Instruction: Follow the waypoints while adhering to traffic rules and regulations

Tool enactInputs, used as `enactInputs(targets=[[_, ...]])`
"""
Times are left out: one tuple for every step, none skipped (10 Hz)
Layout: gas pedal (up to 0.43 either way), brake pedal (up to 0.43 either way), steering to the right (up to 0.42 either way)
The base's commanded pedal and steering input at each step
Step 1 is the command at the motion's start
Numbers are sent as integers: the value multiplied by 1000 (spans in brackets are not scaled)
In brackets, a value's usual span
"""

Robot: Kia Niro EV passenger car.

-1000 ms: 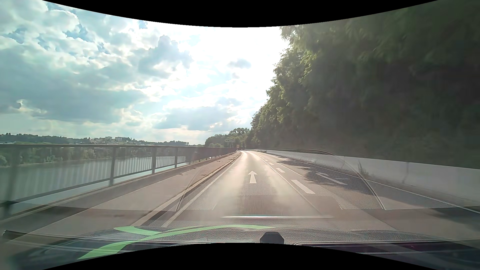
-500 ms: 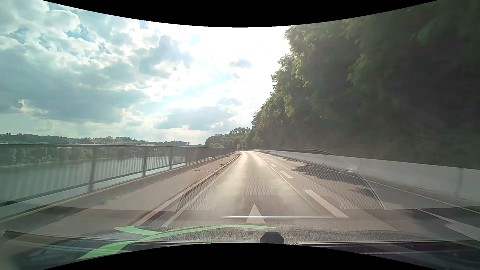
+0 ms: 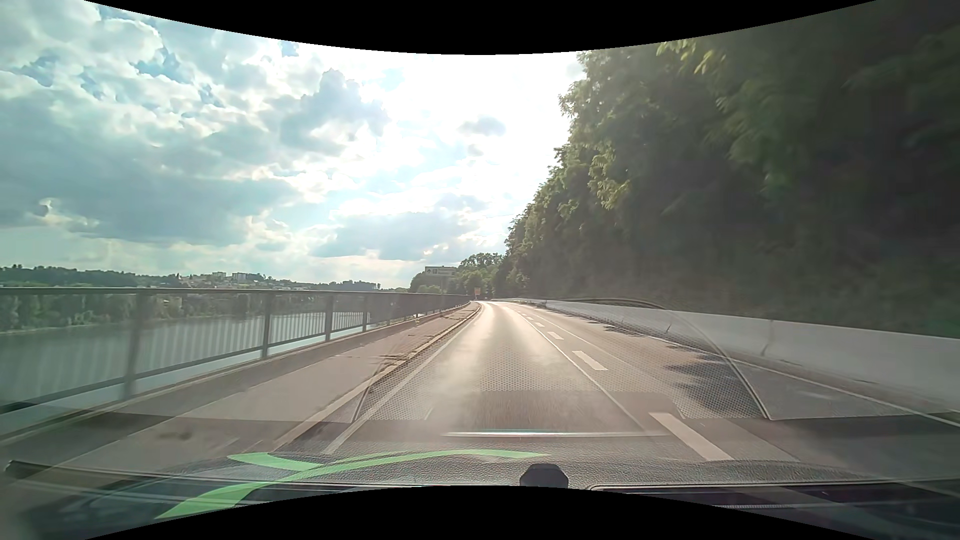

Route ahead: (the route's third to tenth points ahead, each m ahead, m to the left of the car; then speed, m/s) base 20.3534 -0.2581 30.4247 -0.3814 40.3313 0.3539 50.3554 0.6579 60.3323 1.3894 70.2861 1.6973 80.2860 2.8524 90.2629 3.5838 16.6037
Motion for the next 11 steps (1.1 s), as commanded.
enactInputs(targets=[[197, 0, -3], [197, 0, -3], [197, 0, -3], [197, 0, -3], [197, 0, -3], [197, 0, -3], [197, 0, -3], [197, 0, -3], [197, 0, -3], [197, 0, -3], [197, 0, -3]])
